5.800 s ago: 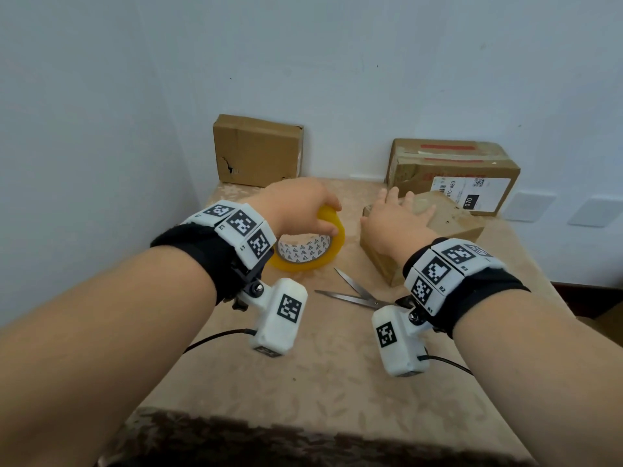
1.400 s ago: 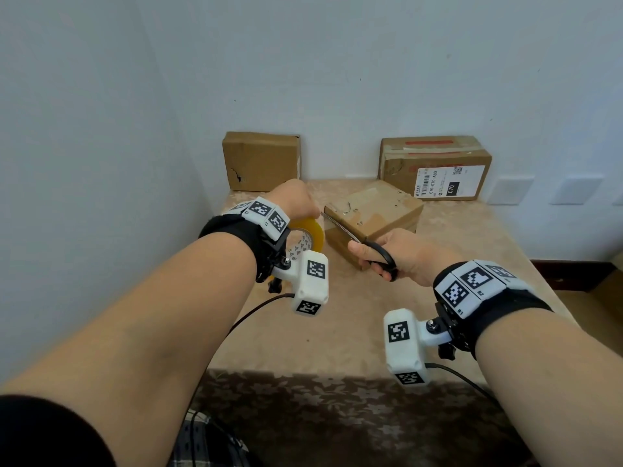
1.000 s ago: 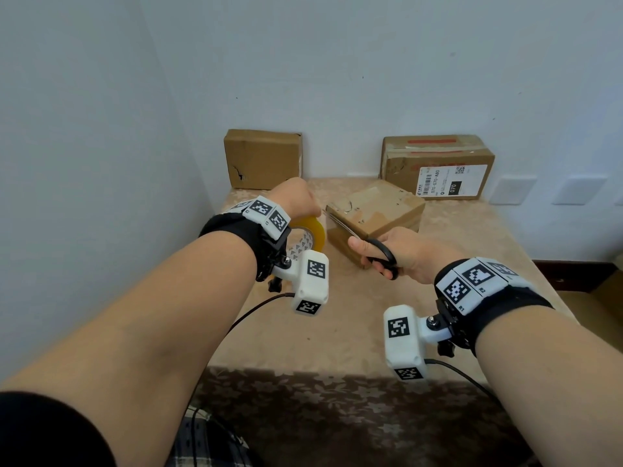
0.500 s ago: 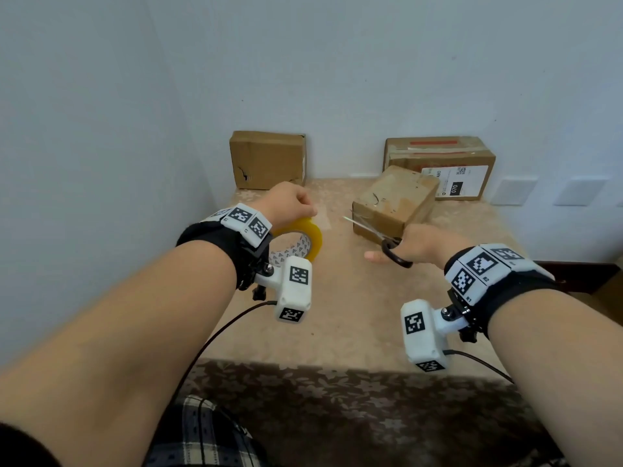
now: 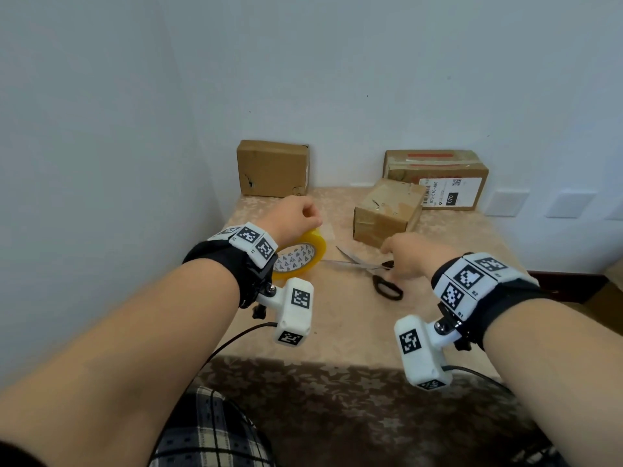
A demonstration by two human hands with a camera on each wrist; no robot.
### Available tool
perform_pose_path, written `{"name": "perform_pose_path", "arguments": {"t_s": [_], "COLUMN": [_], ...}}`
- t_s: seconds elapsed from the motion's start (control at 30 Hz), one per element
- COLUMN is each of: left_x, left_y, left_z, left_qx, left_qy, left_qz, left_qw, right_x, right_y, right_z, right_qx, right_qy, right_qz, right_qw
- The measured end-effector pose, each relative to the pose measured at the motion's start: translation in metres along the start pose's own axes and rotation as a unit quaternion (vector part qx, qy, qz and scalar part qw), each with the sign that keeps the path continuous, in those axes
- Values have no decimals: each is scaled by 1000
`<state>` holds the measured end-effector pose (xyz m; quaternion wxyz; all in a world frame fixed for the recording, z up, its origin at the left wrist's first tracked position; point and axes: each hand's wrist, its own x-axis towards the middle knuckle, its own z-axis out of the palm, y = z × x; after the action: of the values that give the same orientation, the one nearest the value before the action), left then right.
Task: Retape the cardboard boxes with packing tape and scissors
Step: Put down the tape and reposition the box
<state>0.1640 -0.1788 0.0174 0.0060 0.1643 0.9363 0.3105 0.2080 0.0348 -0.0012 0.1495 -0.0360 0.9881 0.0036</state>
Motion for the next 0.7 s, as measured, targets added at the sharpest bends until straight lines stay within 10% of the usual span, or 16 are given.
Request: {"name": "perform_pose_path", "arguments": {"t_s": [0.13,0.33,0.7], "left_x": [-5,-9,-14], "left_y": [1,2,3], "left_z": [-2,-8,-16], "left_qx": [5,7,114], "left_qy": [-9,-41,-65], "left_qz": [31,39,53], "left_qw": [999,998,990], "right_x": [6,9,13], "right_y": [-22,-65,-68], "right_z": [-15,-13,-14], "right_qx": [172,480,400], "right_qy": [139,129,209], "right_qz": [-46,-78,-71], "right_qw": [974,864,889]}}
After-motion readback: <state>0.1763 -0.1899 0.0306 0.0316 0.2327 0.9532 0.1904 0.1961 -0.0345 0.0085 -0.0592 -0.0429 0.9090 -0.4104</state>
